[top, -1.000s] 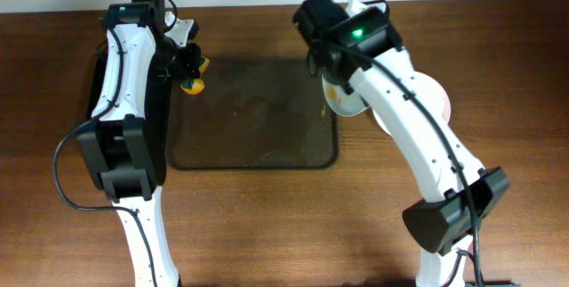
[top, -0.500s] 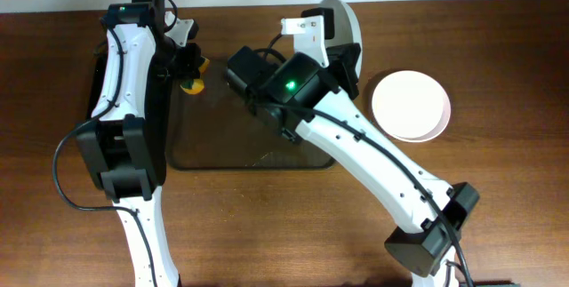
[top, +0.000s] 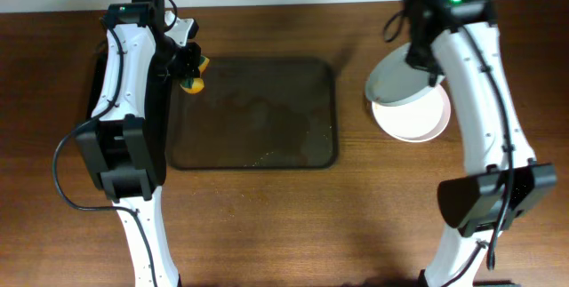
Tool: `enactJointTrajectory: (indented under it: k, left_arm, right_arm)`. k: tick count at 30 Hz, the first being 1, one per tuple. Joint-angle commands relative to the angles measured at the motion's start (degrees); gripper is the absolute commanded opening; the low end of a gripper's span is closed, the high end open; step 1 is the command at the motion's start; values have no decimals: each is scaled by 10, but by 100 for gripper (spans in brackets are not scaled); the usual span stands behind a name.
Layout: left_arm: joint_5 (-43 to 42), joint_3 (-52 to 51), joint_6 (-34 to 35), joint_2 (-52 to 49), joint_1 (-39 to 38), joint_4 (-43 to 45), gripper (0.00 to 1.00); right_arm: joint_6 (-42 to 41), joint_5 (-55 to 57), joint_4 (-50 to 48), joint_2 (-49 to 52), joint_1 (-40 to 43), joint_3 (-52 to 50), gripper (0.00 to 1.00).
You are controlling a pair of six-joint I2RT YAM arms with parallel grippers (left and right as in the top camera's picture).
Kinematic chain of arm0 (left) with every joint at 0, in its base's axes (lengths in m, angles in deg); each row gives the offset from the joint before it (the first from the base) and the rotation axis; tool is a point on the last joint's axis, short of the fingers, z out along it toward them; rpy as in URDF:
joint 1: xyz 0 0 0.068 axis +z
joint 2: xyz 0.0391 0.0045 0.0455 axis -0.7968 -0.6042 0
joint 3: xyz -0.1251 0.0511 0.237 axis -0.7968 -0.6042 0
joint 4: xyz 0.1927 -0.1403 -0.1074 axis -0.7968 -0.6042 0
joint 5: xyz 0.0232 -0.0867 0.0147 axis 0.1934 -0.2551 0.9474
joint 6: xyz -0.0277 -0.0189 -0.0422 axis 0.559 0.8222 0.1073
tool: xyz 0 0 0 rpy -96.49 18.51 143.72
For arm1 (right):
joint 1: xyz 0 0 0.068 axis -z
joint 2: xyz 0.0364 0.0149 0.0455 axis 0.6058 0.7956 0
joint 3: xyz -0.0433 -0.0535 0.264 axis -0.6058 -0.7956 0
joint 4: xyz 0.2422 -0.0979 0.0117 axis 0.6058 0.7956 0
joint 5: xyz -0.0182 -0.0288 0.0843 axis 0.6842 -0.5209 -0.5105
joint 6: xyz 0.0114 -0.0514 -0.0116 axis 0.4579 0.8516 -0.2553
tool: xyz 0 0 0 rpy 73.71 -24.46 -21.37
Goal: Clean dirty plates on tray and stack at the side
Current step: 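Lift the last plate with the right gripper and stack it on the side pile, then return the sponge to the black tray with the left gripper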
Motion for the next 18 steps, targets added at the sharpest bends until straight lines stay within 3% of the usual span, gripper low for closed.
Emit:
enactJointTrajectory:
  k: [1, 7, 8, 9, 11, 13, 16, 18]
  left_arm:
    - [0, 7, 7, 1, -2, 2, 1]
    - [0, 18, 7, 5, -2, -6, 0]
    - [3, 33, 7, 10, 0, -19, 0]
    - [48, 64, 7, 19, 5, -48, 0]
    - [145, 106, 23, 30, 11, -90, 0]
    - [236, 130, 71, 40, 22, -115, 1]
    - [247, 124, 91, 46, 60, -114, 1]
    - [247, 68, 105, 45, 92, -96, 1]
  right_arm:
    - [33, -33, -26, 32, 57, -19, 4]
    - [35, -42, -147, 68, 94, -155, 4]
    - [35, -42, -161, 68, 94, -175, 24]
    - [57, -49, -161, 68, 94, -177, 66]
    - [130, -112, -172, 68, 94, -176, 81]
    - [136, -168, -173, 67, 94, -166, 83]
    - [170, -305, -171, 66, 84, -115, 83]
    - [170, -315, -169, 66, 58, -104, 83]
